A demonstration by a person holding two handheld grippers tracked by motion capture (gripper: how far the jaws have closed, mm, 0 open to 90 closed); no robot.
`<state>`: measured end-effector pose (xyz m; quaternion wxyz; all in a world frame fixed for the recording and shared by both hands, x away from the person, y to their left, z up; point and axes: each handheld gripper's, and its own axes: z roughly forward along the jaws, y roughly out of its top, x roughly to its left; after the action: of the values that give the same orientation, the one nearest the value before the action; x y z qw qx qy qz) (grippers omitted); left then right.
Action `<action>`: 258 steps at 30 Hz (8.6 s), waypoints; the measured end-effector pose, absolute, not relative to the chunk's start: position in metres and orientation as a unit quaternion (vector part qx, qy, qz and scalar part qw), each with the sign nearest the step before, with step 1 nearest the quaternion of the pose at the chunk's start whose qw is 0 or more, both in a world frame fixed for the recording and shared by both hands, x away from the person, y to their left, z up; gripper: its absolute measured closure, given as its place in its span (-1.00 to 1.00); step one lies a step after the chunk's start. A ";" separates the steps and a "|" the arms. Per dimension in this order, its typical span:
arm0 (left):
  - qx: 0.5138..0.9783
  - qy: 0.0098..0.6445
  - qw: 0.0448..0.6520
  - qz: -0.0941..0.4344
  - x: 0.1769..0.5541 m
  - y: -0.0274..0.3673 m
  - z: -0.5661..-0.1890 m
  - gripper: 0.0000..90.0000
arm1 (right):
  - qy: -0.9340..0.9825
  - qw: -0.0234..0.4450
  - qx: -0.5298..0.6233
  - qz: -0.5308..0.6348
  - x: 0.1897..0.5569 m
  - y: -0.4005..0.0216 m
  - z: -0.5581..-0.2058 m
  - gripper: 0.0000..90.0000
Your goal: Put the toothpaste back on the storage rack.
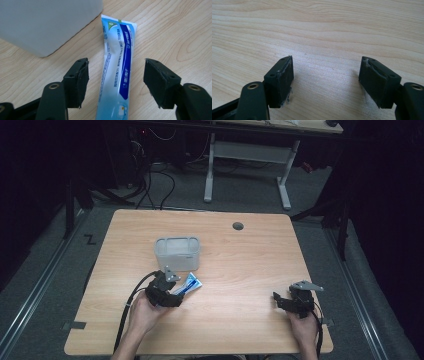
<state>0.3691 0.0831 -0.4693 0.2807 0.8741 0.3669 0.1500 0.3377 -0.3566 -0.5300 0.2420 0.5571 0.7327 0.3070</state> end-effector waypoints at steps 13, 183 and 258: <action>0.895 0.361 0.224 0.133 0.389 0.053 -0.483 -0.12 | 0.733 0.242 0.557 0.307 0.338 -0.357 -0.530 -0.38; 0.763 0.406 0.472 0.173 0.409 0.131 -0.293 0.79 | 0.734 0.242 0.556 0.307 0.338 -0.357 -0.530 -0.38; 0.746 0.456 0.443 0.195 0.465 0.111 -0.382 0.78 | 0.733 0.242 0.557 0.306 0.338 -0.356 -0.530 -0.38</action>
<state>0.4652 0.1109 -0.3824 0.4433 0.7464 0.4563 0.1953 0.3376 -0.3563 -0.5300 0.2419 0.5575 0.7327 0.3063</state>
